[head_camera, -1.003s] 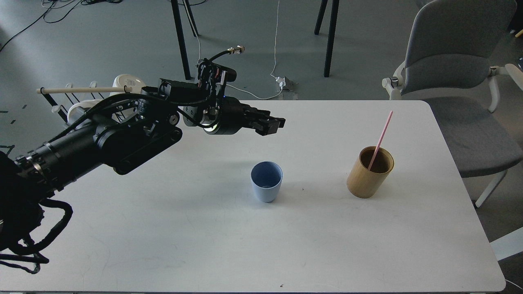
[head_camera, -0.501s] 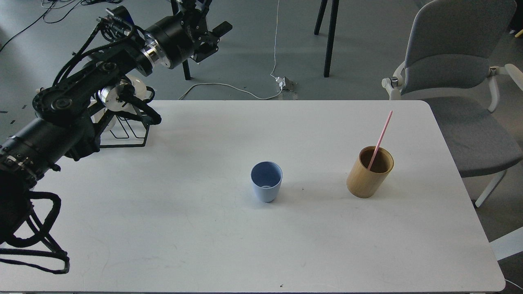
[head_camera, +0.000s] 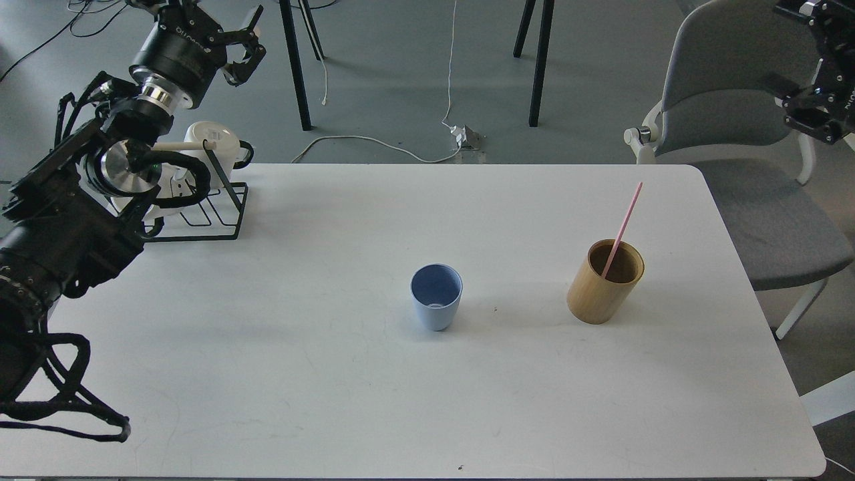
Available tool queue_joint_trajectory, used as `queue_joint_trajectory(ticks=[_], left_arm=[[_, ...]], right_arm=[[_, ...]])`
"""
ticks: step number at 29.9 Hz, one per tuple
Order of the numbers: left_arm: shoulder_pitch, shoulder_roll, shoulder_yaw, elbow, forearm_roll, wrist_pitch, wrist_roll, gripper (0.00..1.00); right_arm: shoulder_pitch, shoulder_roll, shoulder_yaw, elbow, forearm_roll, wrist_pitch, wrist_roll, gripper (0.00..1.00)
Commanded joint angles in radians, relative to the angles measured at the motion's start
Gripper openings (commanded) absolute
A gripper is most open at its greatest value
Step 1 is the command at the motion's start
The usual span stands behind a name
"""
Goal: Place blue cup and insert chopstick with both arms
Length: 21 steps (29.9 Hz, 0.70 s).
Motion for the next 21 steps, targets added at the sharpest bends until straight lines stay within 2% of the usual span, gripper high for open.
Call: queue_joint_trajectory(ticks=[1,9,15,19,21], left_arm=[[0.033,0.005,-0.002,0.000,-0.039,0.000,-0.001,0.99],[0.039,0.004,-0.002,0.003,-0.039,0.000,-0.016,0.99],[0.036,0.004,-0.002,0.002,-0.039,0.000,-0.032,0.99],[0.034,0.005,0.003,0.002,-0.033,0.000,-0.016,0.99],[0.037,0.004,0.006,0.002,-0.032,0.000,-0.018,0.99]], right_arm=[[0.002,0.048,-0.050,0.032,-0.237,-0.019,0.001,0.99],[-0.003,0.080,-0.195,0.146,-0.723,-0.023,0.003,0.99],[-0.014,0.105,-0.304,0.108,-0.774,-0.088,0.000,0.97],[-0.005,0.186,-0.369,0.017,-0.774,-0.140,-0.002,0.88],[-0.005,0.208,-0.373,-0.003,-0.777,-0.140,-0.008,0.75]])
